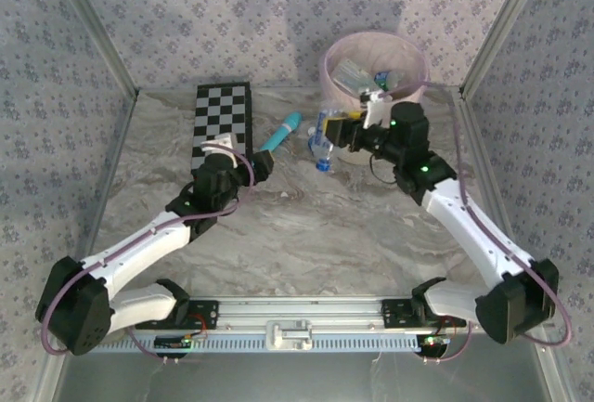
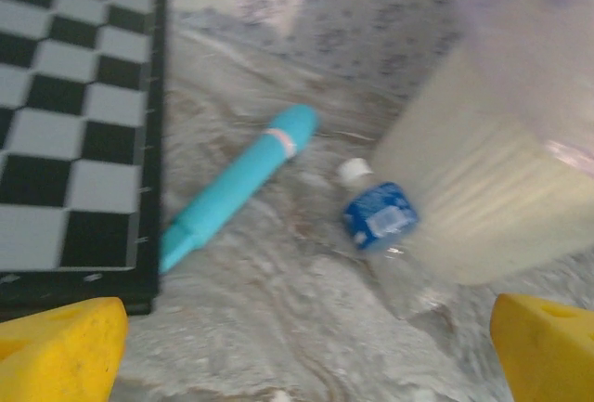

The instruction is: Put the plastic bottles in the bin

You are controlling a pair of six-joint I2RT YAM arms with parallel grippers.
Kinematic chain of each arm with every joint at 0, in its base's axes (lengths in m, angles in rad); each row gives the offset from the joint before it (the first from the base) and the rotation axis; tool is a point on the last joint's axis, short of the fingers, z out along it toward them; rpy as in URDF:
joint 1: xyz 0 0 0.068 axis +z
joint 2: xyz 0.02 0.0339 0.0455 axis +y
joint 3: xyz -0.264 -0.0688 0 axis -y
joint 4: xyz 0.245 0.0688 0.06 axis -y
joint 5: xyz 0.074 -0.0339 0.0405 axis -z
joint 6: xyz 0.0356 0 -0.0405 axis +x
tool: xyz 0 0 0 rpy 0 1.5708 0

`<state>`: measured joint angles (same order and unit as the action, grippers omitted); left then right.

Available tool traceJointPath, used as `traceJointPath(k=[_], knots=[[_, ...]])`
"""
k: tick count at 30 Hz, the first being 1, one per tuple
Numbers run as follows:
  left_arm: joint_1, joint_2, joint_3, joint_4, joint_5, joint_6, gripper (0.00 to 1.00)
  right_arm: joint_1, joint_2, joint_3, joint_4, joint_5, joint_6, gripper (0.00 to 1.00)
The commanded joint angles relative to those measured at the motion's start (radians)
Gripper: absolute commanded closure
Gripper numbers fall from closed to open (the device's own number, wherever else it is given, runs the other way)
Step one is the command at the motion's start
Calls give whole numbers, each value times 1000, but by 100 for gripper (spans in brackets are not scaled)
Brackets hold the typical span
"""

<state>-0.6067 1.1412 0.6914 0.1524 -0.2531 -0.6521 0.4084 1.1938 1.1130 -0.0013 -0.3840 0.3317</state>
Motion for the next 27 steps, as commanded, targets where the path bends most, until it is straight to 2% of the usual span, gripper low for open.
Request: traceJointPath(k=[1, 5, 8, 15, 17, 22, 27], knots=[[49, 1, -34, -71, -5, -137, 0, -60, -52, 71, -47, 28, -71, 48], [57, 22, -47, -135, -51, -232, 0, -126, -43, 176, -48, 51, -98, 49], [58, 34, -66, -129, -43, -273, 0, -160, -16, 239, -42, 95, -119, 49], [50, 138, -101, 0, 119, -346, 0, -211, 73, 356, 36, 233, -176, 49], [32, 178, -94, 24, 153, -351, 0, -222, 109, 386, 40, 273, -198, 49], [-42, 226, -59, 27, 146, -331, 0, -256, 213, 468, -1, 327, -242, 49], [-70, 236, -33, 16, 136, -315, 0, -288, 326, 590, -143, 374, -288, 49]])
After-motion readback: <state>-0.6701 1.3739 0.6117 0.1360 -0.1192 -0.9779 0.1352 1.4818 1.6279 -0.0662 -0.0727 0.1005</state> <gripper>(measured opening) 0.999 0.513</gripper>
